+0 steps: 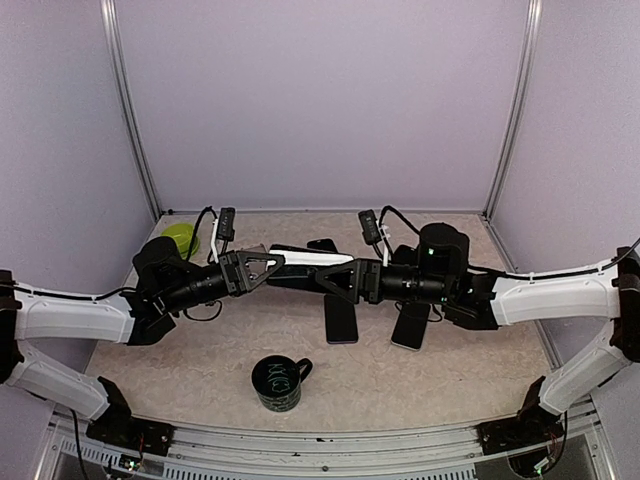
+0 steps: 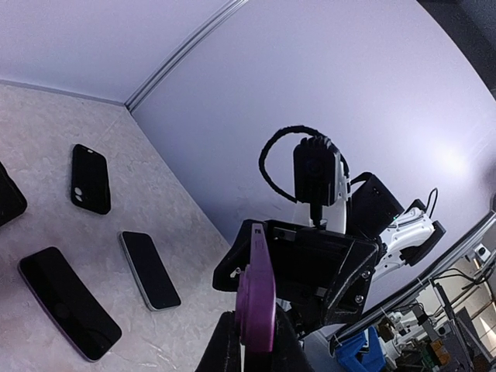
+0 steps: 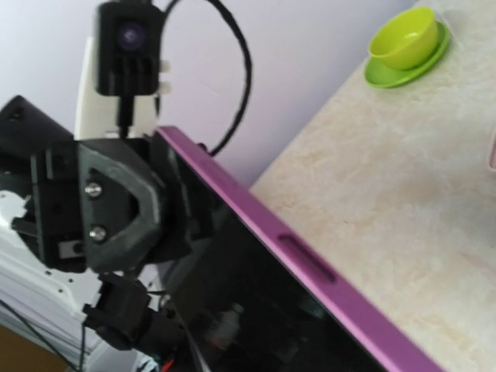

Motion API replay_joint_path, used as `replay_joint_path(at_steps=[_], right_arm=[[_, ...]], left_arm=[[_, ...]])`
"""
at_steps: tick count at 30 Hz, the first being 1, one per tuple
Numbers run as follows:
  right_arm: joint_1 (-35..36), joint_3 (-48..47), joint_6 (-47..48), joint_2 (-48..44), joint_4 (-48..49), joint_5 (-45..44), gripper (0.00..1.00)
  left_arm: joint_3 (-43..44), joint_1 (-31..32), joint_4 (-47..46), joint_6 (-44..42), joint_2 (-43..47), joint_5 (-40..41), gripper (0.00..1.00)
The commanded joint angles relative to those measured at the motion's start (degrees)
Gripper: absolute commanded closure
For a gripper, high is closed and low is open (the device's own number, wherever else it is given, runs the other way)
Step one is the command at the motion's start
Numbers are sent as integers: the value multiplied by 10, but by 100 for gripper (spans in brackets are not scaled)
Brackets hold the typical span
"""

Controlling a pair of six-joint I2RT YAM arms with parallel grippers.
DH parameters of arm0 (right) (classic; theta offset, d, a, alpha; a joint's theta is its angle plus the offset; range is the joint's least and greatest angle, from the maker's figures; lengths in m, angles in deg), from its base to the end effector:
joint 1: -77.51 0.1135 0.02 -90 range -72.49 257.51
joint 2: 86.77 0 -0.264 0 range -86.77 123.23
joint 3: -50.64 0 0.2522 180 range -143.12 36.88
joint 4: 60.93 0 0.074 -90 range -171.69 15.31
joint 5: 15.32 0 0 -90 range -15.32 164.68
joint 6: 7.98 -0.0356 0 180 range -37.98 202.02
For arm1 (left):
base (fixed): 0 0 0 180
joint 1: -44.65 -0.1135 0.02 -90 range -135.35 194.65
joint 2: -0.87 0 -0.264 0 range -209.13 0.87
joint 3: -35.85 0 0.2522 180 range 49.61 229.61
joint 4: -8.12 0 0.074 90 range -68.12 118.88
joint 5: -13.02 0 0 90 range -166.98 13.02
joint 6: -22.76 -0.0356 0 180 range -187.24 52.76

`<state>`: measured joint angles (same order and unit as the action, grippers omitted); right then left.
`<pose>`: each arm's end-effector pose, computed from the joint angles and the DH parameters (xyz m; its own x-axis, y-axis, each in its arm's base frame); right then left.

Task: Put the phone into the phone case
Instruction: Pass from the left arm to the right

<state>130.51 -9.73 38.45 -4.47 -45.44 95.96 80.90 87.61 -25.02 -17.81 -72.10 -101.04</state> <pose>0.1853 0.2674 0.2689 -0.7114 0.1231 -0.6919 -0.6499 0.2594 0.7144 0.1889 -0.1957 0.2575 -0.6551 -0.3378 -0.6759 0.6485 0.2076 -0.7323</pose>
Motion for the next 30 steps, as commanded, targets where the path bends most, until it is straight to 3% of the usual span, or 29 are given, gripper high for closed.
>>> replay_joint_path(at_steps=[1,14,26,30], right_arm=[[-14,21,-17,-9,77,44,25],[-27,4,-53,32,104,120,36],[-28,-6,-59,48,118,135,44],[-28,-5,-55,51,120,136,51]], left_arm=[[2,5,-46,5,-6,-11,100],[4,6,-46,6,-19,-16,100],[7,6,-46,11,-27,-18,100],[7,6,-42,10,-27,-17,100]])
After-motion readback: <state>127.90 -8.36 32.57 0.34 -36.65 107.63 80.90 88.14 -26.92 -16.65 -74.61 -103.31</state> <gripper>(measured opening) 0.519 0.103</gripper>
